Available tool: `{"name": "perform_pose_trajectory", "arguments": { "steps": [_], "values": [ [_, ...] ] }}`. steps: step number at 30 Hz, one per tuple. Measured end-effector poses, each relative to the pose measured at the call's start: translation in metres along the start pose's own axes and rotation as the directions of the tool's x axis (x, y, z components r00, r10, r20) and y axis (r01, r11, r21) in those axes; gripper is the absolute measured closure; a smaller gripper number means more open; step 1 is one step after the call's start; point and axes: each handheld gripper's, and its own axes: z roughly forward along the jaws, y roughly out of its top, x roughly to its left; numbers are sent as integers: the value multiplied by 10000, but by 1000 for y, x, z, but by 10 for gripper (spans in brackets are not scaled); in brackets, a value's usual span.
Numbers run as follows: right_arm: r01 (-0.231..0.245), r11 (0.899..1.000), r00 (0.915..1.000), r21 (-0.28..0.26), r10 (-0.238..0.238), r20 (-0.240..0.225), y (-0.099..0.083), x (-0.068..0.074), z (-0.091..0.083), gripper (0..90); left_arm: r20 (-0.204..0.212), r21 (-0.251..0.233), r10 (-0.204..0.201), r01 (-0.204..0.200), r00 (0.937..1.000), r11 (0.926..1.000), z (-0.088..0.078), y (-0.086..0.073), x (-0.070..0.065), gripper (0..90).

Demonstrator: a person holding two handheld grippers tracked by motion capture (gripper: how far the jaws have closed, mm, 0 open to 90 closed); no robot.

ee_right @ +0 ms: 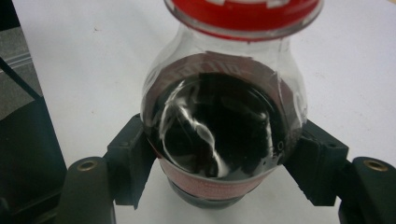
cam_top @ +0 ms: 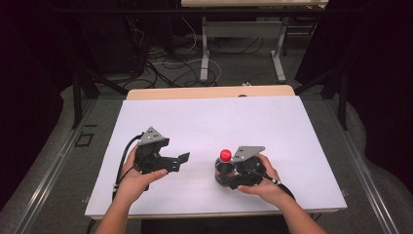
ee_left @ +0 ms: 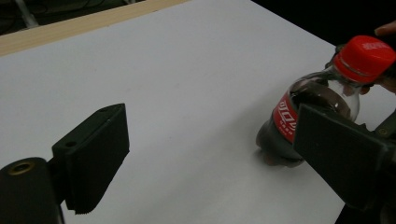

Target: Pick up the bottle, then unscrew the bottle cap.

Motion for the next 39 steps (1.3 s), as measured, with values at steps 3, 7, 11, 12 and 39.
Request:
{"name": "perform_pose_trajectory", "arguments": {
  "steps": [3, 7, 11, 12, 39],
  "values": [
    [77, 9997, 9999, 224, -75, -102, 11, -2, -1, 307, 8, -32, 73, -72, 10000, 10000, 2, 2, -4, 138],
    [90, 9991, 9997, 413, -81, -237, 23, -3, -1, 307, 204, -68, 232, -231, 9995, 9997, 3, 8, -7, 160],
    [141, 9992, 9994, 368, -129, -325, 27, -3, 0, 306, 417, -143, 295, -290, 9987, 9995, 5, 11, -10, 171],
    [188, 9988, 9988, 443, -167, -463, 29, -3, 1, 306, 434, -196, 322, -314, 9985, 9993, 6, 13, -11, 189],
    [394, 9967, 9930, 711, -311, -1139, 22, 0, 7, 306, 2567, 1107, 1131, -1455, 9599, 9831, 41, 57, -56, 444]
  ]
}}
